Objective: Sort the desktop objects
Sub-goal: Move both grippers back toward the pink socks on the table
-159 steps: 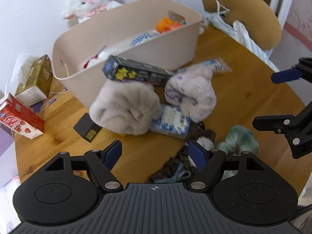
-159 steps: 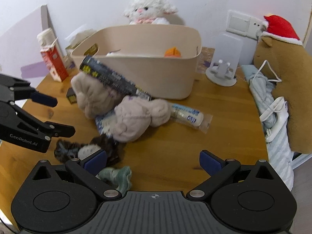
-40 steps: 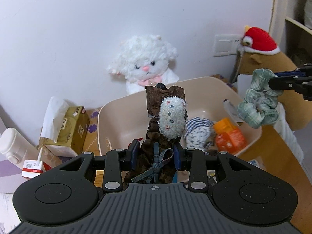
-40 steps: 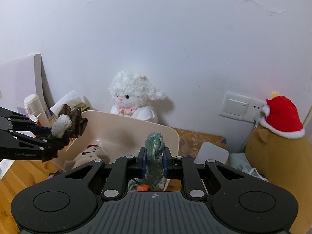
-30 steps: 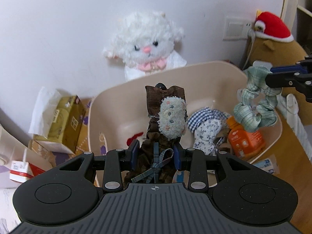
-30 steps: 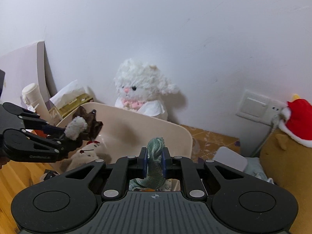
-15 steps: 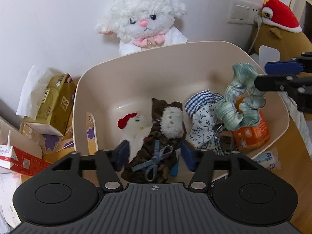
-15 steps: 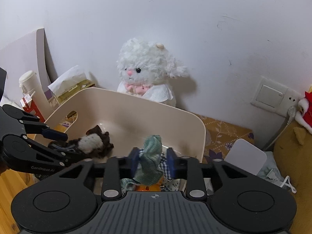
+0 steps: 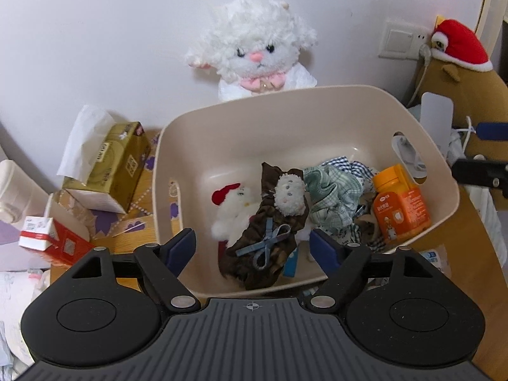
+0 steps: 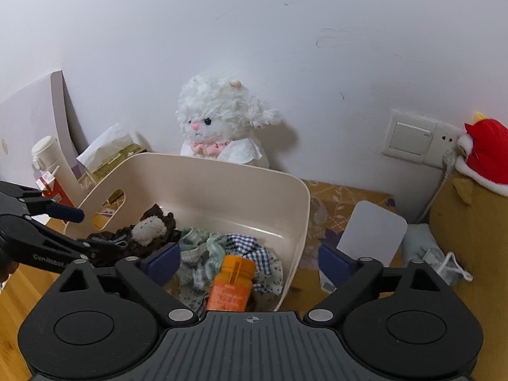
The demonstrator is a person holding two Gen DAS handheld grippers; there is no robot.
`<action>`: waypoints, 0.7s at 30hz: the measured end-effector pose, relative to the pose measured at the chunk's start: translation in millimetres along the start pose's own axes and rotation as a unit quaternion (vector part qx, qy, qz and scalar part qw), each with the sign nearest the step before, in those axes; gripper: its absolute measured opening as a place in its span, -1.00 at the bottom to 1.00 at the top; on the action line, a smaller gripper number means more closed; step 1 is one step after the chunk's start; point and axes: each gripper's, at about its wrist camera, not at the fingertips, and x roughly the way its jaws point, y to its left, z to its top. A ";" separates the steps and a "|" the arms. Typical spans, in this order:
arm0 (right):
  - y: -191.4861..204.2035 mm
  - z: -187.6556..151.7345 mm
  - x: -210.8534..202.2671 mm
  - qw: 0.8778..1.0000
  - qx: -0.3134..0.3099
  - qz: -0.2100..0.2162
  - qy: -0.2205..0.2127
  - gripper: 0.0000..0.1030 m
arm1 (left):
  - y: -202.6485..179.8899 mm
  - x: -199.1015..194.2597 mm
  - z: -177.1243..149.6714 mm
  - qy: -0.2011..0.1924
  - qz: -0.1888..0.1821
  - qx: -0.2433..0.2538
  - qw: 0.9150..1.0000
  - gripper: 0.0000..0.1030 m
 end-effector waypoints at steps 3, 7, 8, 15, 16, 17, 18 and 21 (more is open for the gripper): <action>4.6 -8.9 -5.8 1.000 0.000 0.002 0.003 1.00 | -1.4 -12.3 -8.6 -0.014 0.002 0.015 1.000 0.58; 14.2 -22.5 -11.3 1.000 -0.006 0.004 0.015 1.00 | -2.6 -23.5 -19.6 -0.011 0.005 0.019 1.000 0.58; 16.6 -25.6 -13.0 1.000 -0.007 0.005 0.017 1.00 | -2.5 -26.7 -22.6 -0.011 0.004 0.017 1.000 0.58; 31.3 -45.6 -25.3 0.999 -0.011 0.011 0.029 1.00 | -6.4 -50.4 -46.1 -0.001 -0.005 -0.005 1.000 0.58; 33.3 -48.9 -27.5 0.999 -0.012 0.013 0.032 1.00 | -7.9 -53.5 -50.6 0.003 -0.006 -0.006 1.000 0.58; 35.2 -52.0 -29.3 0.999 -0.014 0.014 0.035 1.00 | -9.4 -55.9 -55.0 0.006 -0.008 -0.008 1.000 0.58; 37.1 -55.2 -30.9 0.999 -0.017 0.015 0.038 1.00 | -10.7 -58.2 -60.2 0.013 -0.008 -0.014 1.000 0.58; 42.9 -65.5 -34.8 0.998 -0.032 0.015 0.050 1.00 | -13.8 -61.8 -77.1 0.041 -0.009 -0.037 0.998 0.59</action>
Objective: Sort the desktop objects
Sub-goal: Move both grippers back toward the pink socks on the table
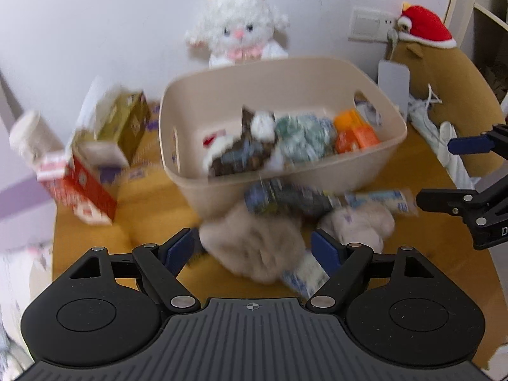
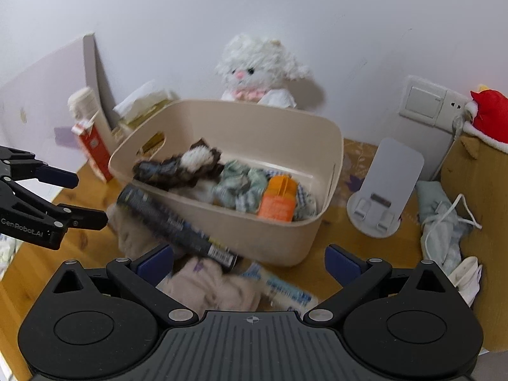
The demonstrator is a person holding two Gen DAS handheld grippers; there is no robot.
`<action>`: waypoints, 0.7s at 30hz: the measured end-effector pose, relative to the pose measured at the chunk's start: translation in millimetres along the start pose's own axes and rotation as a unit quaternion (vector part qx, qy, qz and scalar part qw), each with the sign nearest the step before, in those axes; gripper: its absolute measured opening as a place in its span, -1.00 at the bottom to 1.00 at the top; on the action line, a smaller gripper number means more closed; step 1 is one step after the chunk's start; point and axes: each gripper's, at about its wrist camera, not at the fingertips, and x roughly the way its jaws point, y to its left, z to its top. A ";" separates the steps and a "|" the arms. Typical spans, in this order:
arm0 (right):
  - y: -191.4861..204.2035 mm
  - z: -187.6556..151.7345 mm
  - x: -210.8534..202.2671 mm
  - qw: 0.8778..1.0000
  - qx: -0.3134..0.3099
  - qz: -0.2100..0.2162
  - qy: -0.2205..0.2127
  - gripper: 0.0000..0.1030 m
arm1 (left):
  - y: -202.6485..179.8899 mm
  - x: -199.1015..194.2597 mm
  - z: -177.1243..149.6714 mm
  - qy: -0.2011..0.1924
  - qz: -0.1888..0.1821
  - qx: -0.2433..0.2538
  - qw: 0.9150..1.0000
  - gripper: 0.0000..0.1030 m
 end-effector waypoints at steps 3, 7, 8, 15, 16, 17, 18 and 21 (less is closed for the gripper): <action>6.3 -11.5 -1.2 1.000 -0.018 0.002 0.014 1.00 | -2.9 1.2 -19.1 0.033 -0.006 -0.027 0.999 0.59; 12.3 -25.4 0.9 0.999 -0.039 0.007 0.034 1.00 | -7.1 7.3 -42.6 0.077 -0.006 -0.070 0.995 0.59; 13.4 -28.4 1.8 0.998 -0.046 0.009 0.037 1.00 | -8.4 9.2 -47.3 0.085 -0.008 -0.079 0.993 0.59; 19.9 -42.2 14.4 0.989 -0.134 0.013 0.055 1.00 | -19.9 18.0 -68.3 0.142 -0.017 -0.151 0.978 0.59; 20.0 -42.2 16.2 0.988 -0.143 0.015 0.057 1.00 | -23.0 19.6 -70.3 0.148 -0.017 -0.152 0.977 0.59; 20.3 -42.5 18.2 0.986 -0.153 0.018 0.058 1.00 | -26.3 20.9 -71.9 0.152 -0.015 -0.153 0.976 0.59; 20.7 -42.6 20.6 0.985 -0.162 0.021 0.060 1.00 | -29.5 22.4 -74.0 0.157 -0.011 -0.153 0.976 0.59; 23.6 -43.7 29.5 0.979 -0.190 0.023 0.067 1.00 | -36.6 25.5 -79.7 0.178 -0.003 -0.173 0.969 0.59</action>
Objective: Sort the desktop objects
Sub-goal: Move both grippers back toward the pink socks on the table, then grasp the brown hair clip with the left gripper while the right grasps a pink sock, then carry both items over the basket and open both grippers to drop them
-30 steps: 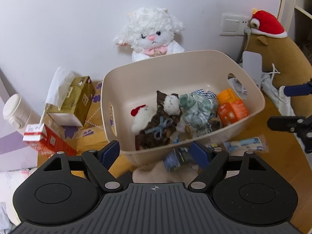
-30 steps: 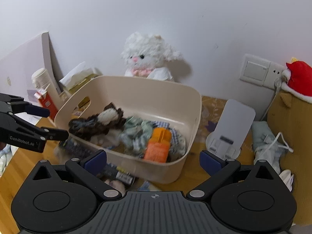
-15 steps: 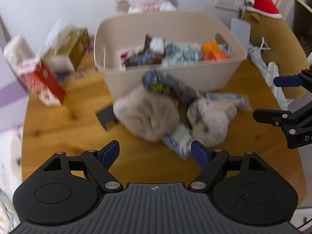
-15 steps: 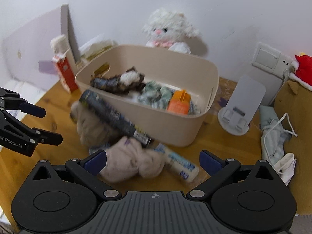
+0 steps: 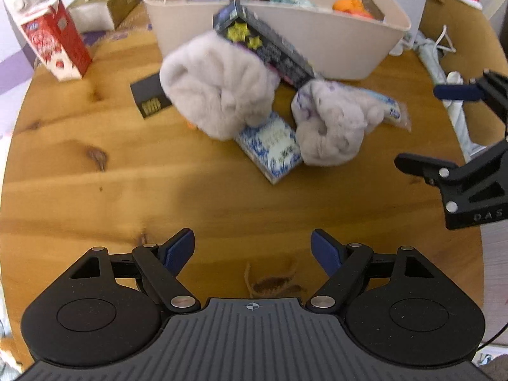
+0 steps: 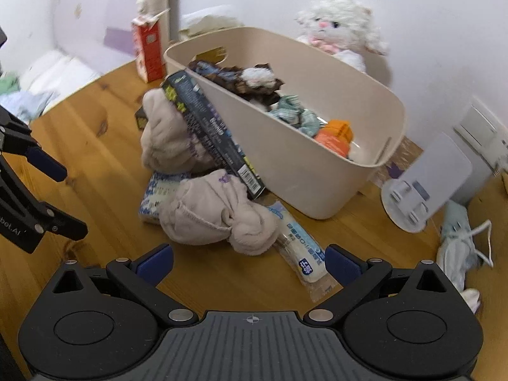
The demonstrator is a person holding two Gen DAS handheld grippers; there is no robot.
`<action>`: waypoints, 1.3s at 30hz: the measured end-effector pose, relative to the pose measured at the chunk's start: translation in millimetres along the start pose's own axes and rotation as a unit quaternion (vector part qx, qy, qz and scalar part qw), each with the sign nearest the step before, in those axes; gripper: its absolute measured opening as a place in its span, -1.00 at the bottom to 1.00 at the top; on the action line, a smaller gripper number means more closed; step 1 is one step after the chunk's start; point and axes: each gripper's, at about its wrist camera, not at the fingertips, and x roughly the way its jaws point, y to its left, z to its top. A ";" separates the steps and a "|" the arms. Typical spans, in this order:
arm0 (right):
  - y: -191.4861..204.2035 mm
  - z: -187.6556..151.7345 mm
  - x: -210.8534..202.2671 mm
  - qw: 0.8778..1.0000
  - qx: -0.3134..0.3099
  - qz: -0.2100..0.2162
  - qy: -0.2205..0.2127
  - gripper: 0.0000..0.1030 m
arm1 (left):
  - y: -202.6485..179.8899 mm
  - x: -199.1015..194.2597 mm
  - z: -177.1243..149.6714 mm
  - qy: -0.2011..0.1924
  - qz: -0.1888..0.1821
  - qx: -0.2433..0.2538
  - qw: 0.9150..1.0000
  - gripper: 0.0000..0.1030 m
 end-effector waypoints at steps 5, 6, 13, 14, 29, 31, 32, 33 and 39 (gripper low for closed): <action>5.8 2.2 14.6 0.999 -0.044 -0.004 -0.001 1.00 | -4.7 13.2 -9.4 0.035 0.007 -0.029 0.999 0.59; 6.2 3.0 18.0 0.999 -0.048 -0.001 -0.001 1.00 | -5.9 15.6 -10.6 0.041 0.011 -0.036 0.998 0.59; 8.9 5.9 39.1 0.999 -0.047 0.015 -0.010 1.00 | -11.4 34.8 -17.0 0.077 0.026 -0.057 0.995 0.59; 9.8 6.4 41.5 0.999 -0.048 0.017 -0.012 1.00 | -10.9 37.2 -17.5 0.081 0.025 -0.062 0.994 0.59; 10.3 6.8 64.6 0.998 -0.031 0.061 0.006 0.29 | -10.1 45.9 -11.4 0.087 0.051 -0.080 0.992 -0.03; 8.8 5.5 63.9 0.998 -0.026 0.061 0.008 0.06 | -6.9 44.6 -10.3 0.084 0.048 -0.083 0.992 -0.05; 8.2 5.2 63.2 0.998 -0.025 0.059 0.010 -0.01 | -5.7 44.1 -10.3 0.083 0.046 -0.086 0.992 -0.05; 7.9 4.8 62.6 0.998 -0.026 0.058 0.012 -0.13 | -5.0 43.5 -10.5 0.082 0.044 -0.085 0.992 -0.05; 7.5 1.5 55.3 0.998 -0.024 0.065 0.012 -0.47 | -2.0 38.7 -15.4 0.076 0.036 -0.084 0.993 -0.06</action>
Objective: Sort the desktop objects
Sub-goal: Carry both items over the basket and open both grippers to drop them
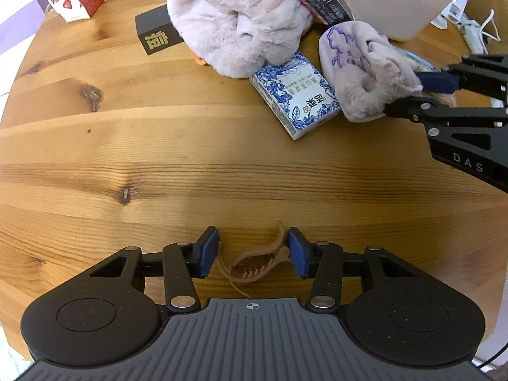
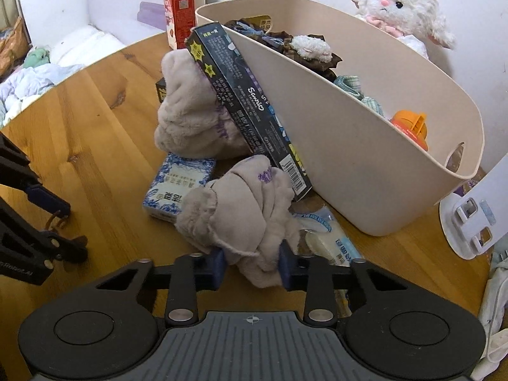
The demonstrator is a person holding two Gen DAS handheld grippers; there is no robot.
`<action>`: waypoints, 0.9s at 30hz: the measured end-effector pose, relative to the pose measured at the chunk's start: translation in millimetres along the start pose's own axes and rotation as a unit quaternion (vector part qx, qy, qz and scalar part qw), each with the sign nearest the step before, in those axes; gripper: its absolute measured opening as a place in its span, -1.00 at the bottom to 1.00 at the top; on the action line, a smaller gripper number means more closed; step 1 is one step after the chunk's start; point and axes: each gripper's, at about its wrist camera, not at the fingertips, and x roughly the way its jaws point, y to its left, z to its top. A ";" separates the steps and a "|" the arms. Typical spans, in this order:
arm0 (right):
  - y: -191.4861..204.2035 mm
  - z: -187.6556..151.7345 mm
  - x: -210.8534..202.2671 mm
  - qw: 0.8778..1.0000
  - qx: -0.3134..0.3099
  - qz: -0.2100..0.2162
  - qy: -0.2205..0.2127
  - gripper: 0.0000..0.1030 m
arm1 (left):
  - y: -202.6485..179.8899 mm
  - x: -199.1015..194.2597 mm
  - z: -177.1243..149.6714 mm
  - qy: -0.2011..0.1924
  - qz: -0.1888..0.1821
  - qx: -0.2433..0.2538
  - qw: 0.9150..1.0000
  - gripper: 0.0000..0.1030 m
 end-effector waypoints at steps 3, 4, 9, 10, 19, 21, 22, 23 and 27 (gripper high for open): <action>0.3 -2.8 -4.5 1.000 0.019 0.001 -0.002 -0.52 | 3.1 -3.9 -2.0 -0.005 -0.003 0.003 1.000 -0.06; -0.3 -4.3 -7.1 1.000 0.029 0.004 -0.004 -0.54 | 2.9 -5.4 -1.8 -0.007 -0.003 0.003 1.000 -0.06; 4.1 -11.2 -21.8 0.998 0.060 0.007 -0.013 -0.56 | 1.6 -14.1 -1.0 -0.021 -0.008 0.013 1.000 -0.06; 5.1 -12.9 -24.9 0.998 0.062 0.006 -0.013 -0.56 | 1.6 -15.8 -0.7 -0.023 -0.008 0.014 1.000 -0.06; 6.8 -20.1 -56.9 0.995 0.100 -0.001 -0.030 -0.57 | 16.7 -28.8 0.4 -0.052 -0.031 0.054 0.997 -0.06; 7.2 -18.8 -64.0 0.994 0.103 -0.006 -0.036 -0.57 | 11.2 -33.2 8.2 -0.062 -0.035 0.064 0.995 -0.06; 7.4 -17.8 -67.3 0.994 0.104 -0.009 -0.039 -0.57 | 7.9 -34.5 10.2 -0.069 -0.035 0.074 0.994 -0.06; 7.5 -16.9 -70.5 0.994 0.104 -0.012 -0.042 -0.57 | 6.6 -37.7 11.9 -0.074 -0.036 0.080 0.993 -0.06; 10.4 -12.4 -86.5 0.993 0.102 -0.028 -0.059 -0.57 | 7.5 -59.5 17.5 -0.092 -0.051 0.098 0.990 -0.06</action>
